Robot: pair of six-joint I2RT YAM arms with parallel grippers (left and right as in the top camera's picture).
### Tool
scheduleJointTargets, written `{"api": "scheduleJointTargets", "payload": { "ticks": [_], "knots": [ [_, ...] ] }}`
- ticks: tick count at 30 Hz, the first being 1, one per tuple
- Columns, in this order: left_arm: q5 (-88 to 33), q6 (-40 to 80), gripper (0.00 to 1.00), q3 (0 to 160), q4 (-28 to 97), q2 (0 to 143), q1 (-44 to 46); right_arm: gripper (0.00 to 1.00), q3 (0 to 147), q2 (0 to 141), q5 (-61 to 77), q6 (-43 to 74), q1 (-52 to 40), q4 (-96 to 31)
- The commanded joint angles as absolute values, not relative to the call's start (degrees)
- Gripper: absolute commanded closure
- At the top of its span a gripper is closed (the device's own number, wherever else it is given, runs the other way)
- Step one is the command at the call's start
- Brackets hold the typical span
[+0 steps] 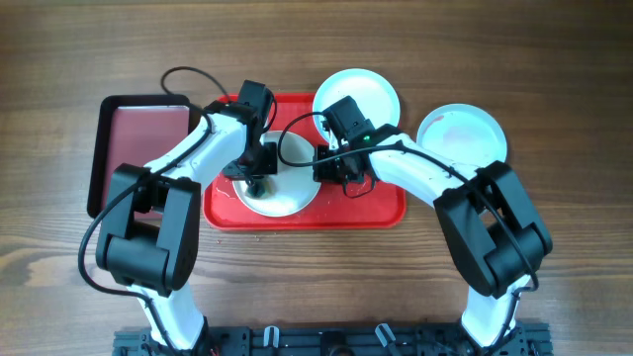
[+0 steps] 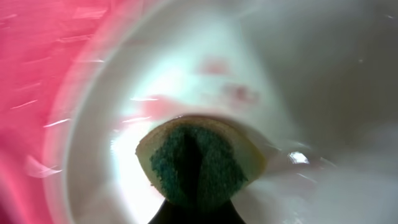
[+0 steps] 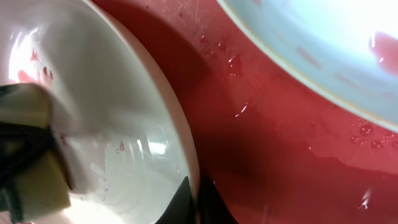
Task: Clean dirty plates on tray and stack at the side
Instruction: 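Scrub the white plate with the sponge while right gripper holds its rim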
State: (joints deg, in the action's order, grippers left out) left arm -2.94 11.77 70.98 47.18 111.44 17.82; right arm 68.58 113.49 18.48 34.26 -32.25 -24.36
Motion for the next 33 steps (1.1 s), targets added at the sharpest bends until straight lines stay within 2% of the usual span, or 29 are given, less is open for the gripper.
{"api": "scheduleJointTargets", "payload": {
  "ticks": [1, 4, 9, 10, 12, 16, 18, 19, 21, 25, 26, 29, 33],
  "knots": [
    [-16.5, -4.4, 0.96, 68.4, 44.2, 115.5, 19.1, 0.96, 67.6, 115.0, 25.0, 31.1, -31.9, -23.8],
    [-10.2, -3.5, 0.96, 68.4, 39.5, 115.5, 19.1, 0.96, 67.5, 115.0, 25.4, 31.0, -31.2, -23.8],
    [10.8, 16.5, 0.96, 68.4, 28.2, 115.5, 19.1, 0.96, 67.4, 115.0, 25.3, 30.9, -31.1, -23.6],
    [16.0, 21.6, 0.96, 68.4, 29.0, 115.5, 19.1, 0.96, 67.4, 115.0, 25.3, 30.8, -31.1, -23.5],
    [19.0, 24.1, 0.96, 68.4, 33.7, 115.5, 19.1, 0.96, 67.4, 115.0, 25.3, 30.9, -31.1, -23.0],
    [15.9, 21.2, 0.96, 68.4, 47.5, 115.5, 19.1, 0.96, 67.4, 115.0, 25.3, 31.3, -31.0, -22.3],
    [2.7, 9.9, 0.96, 68.4, 49.7, 115.5, 19.0, 0.96, 67.4, 115.0, 25.6, 31.5, -30.2, -21.6],
    [-10.4, -0.6, 0.96, 68.4, 50.0, 115.5, 19.0, 0.96, 67.4, 115.0, 28.6, 29.8, -29.5, -19.6],
    [-19.3, -9.6, 0.96, 68.4, 50.0, 115.5, 19.0, 0.96, 67.4, 115.0, 30.4, 29.4, -29.3, -17.3],
    [-19.4, -12.0, 0.96, 67.0, 48.4, 115.5, 18.8, 0.96, 67.4, 116.8, 35.3, 27.6, -28.8, -14.9],
    [-18.5, -10.7, 0.96, 64.8, 45.8, 115.5, 18.8, 0.96, 67.4, 118.5, 39.3, 26.6, -28.2, -13.4],
    [-10.1, 3.9, 0.96, 57.8, 35.2, 115.5, 19.0, 0.96, 67.4, 122.7, 45.9, 27.0, -26.6, -10.6],
    [12.5, 23.2, 0.96, 57.1, 33.4, 115.5, 19.0, 0.96, 67.4, 123.1, 46.2, 27.1, -26.6, -10.5]
  ]
}}
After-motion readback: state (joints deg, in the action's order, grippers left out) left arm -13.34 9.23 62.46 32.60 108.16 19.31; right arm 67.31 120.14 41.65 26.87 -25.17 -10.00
